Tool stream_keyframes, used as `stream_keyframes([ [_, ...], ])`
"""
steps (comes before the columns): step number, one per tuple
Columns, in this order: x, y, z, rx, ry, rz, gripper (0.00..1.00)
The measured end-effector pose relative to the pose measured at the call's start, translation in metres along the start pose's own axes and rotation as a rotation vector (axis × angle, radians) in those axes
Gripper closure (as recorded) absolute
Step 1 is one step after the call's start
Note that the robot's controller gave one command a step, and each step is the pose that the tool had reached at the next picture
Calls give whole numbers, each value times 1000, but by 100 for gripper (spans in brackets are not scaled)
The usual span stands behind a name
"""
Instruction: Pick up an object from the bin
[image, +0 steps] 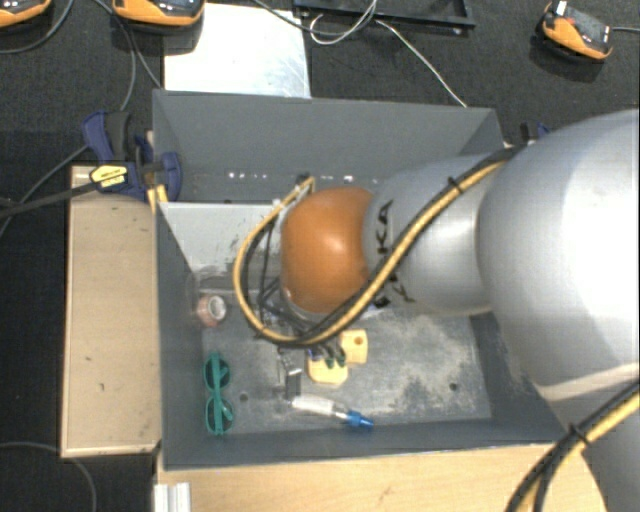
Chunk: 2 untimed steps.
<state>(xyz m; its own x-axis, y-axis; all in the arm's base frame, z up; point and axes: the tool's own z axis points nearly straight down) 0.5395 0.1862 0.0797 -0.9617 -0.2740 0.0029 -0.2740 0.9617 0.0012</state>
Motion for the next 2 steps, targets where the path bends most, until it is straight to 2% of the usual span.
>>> stream_keyframes([
  [1,-6,-8,12,-1,-8,-44,0],
  [2,41,-76,7,0,-12,13,0],
])
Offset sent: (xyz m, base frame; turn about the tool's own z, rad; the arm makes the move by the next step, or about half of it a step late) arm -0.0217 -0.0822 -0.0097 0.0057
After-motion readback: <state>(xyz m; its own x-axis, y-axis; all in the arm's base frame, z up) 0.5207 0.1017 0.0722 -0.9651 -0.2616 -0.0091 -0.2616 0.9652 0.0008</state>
